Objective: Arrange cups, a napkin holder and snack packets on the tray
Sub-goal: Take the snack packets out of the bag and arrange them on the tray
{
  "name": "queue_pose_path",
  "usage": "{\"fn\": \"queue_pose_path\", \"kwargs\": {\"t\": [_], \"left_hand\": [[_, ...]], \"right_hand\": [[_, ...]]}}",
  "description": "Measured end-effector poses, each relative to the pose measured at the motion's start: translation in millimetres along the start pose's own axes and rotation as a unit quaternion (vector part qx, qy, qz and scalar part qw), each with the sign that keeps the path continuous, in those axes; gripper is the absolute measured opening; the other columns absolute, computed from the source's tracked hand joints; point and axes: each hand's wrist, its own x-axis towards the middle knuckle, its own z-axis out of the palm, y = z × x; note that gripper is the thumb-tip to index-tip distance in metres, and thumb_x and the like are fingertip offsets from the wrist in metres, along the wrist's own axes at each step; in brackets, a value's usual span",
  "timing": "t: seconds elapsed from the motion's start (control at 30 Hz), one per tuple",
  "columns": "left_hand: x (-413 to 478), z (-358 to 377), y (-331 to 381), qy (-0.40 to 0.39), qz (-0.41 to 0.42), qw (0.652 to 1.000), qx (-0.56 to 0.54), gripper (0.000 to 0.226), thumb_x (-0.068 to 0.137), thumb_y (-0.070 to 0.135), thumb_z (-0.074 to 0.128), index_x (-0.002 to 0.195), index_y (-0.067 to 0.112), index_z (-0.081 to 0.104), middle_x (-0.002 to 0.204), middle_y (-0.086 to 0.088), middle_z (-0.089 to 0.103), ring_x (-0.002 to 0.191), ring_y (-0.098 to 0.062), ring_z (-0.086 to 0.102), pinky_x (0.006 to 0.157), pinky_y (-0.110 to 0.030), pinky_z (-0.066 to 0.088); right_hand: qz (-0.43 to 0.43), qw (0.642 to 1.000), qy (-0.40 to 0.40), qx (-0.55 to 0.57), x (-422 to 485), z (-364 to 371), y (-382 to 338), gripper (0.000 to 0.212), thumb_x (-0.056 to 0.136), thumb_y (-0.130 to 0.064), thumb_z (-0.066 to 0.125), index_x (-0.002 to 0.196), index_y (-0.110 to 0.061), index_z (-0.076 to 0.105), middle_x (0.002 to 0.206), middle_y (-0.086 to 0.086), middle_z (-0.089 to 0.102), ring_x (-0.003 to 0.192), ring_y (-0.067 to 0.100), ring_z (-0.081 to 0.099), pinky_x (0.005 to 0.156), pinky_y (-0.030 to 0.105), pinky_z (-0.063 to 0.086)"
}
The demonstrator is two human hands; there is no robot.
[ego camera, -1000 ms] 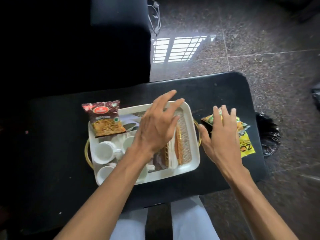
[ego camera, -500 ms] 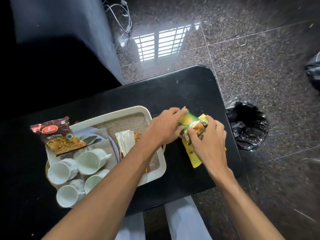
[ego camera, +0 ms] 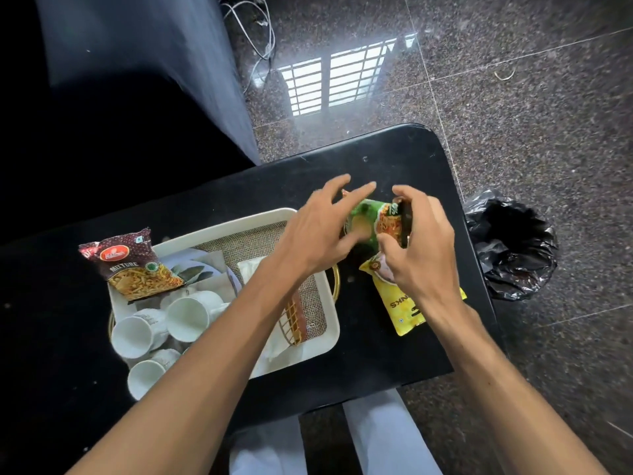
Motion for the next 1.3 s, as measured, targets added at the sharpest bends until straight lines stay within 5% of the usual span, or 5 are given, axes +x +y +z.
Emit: {"fn": "queue_pose_path", "kwargs": {"t": [0.3, 0.63, 0.73, 1.13, 1.3], "left_hand": [[-48, -90, -52, 0.131, -0.032, 0.975, -0.179, 0.041, 0.08, 0.034, 0.085, 0.113, 0.017, 0.07, 0.102, 0.002, 0.078, 0.096, -0.011, 0.076, 0.084, -0.039, 0.062], [-136, -90, -126, 0.245, -0.229, 0.908, -0.253, 0.042, 0.085, 0.035, 0.081, 0.121, 0.021, 0.066, 0.111, 0.01, 0.075, 0.104, 0.003, 0.07, 0.09, -0.02, 0.057], [-150, -75, -139, 0.252, -0.3, 0.852, -0.347, 0.03, 0.09, 0.026, 0.076, 0.118, 0.019, 0.066, 0.112, 0.0, 0.075, 0.105, -0.012, 0.073, 0.093, -0.04, 0.061], [-156, -53, -147, 0.182, -0.391, 0.827, -0.36, 0.034, 0.098, 0.028, 0.062, 0.13, 0.019, 0.061, 0.105, 0.019, 0.062, 0.108, -0.012, 0.06, 0.096, -0.035, 0.052], [-162, -57, -136, 0.164, -0.378, 0.848, -0.334, 0.025, 0.1, 0.031, 0.057, 0.122, 0.019, 0.062, 0.119, 0.0, 0.071, 0.119, -0.025, 0.064, 0.103, -0.045, 0.053]], "right_hand": [[-0.199, 0.976, -0.037, 0.077, 17, 18, -80, 0.073, 0.076, -0.015, 0.085, 0.14, -0.01, 0.049, 0.129, 0.006, 0.063, 0.117, 0.011, 0.062, 0.103, 0.02, 0.047], [-0.068, 0.965, -0.213, 0.135, 17, 127, -140, 0.037, 0.084, -0.022, 0.079, 0.117, -0.011, 0.068, 0.104, 0.001, 0.074, 0.083, -0.002, 0.068, 0.069, 0.005, 0.051], [-0.054, 0.967, -0.238, 0.076, 16, 154, -142, 0.031, 0.086, -0.023, 0.077, 0.114, -0.015, 0.068, 0.1, -0.004, 0.072, 0.077, -0.01, 0.062, 0.059, 0.0, 0.044], [-0.021, 0.97, -0.241, -0.019, 11, 205, -134, 0.039, 0.088, -0.031, 0.074, 0.121, -0.012, 0.064, 0.114, 0.002, 0.072, 0.094, 0.011, 0.066, 0.073, 0.019, 0.051], [0.002, 0.975, -0.224, -0.012, 12, 196, -135, 0.048, 0.088, -0.035, 0.073, 0.127, -0.011, 0.061, 0.117, 0.003, 0.07, 0.097, 0.013, 0.067, 0.081, 0.029, 0.059]]}}
